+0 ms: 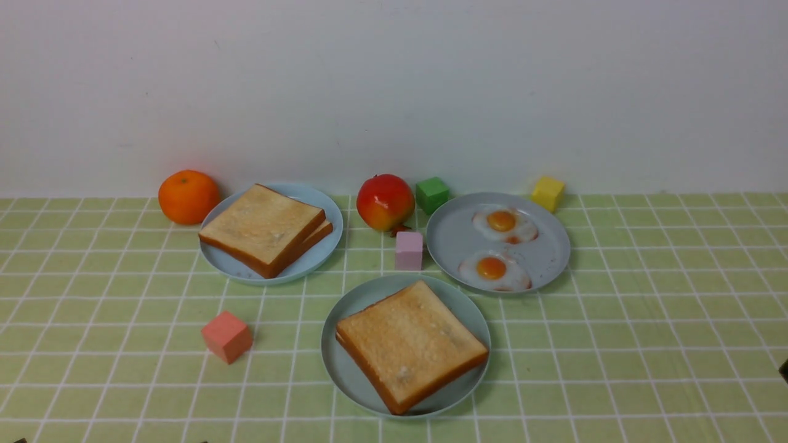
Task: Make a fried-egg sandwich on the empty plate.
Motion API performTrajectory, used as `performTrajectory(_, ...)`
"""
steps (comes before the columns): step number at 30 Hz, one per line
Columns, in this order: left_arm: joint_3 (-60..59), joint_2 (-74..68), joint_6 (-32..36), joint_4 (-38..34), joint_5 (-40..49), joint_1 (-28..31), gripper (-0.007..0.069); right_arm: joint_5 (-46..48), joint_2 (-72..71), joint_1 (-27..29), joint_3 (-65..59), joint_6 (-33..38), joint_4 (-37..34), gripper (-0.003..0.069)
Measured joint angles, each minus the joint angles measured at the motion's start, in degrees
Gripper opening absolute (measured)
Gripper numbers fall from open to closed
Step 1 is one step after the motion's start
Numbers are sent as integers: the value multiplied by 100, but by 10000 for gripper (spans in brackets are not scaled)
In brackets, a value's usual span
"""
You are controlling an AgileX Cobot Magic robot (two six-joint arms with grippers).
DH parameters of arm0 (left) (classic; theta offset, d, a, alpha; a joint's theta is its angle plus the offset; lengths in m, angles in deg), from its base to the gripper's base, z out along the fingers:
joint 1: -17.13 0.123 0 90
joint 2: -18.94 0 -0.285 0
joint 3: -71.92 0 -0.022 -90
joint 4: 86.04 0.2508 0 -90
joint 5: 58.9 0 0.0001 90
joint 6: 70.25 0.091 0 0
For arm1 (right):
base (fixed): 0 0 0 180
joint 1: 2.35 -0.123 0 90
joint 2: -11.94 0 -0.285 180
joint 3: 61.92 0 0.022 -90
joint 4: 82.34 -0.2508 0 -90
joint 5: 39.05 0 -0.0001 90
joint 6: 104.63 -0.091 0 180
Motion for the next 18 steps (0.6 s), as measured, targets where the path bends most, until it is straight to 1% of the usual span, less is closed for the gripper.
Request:
performTrajectory(4,0,0,0,0,0,0,-13,-20,0,0,-145,0,5,35)
performTrajectory(6,0,0,0,0,6,0,-13,13,-46,52,-234,41,32,35)
performTrajectory(7,0,0,0,0,6,0,-13,39,-95,173,-301,69,48,33)
performTrajectory(10,0,0,0,0,51,0,-13,47,-259,931,-690,98,227,-7)
performTrajectory(12,0,0,0,0,62,0,-11,2,-441,1422,-963,109,455,-12)
performTrajectory(13,0,0,0,0,69,0,-11,2,-464,1513,-1012,109,497,-12)
performTrajectory(14,0,0,0,0,75,0,-11,100,-662,1790,-1105,72,624,-13)
performTrajectory(18,0,0,0,0,75,0,-10,357,-1183,2209,-1122,-190,763,-13)
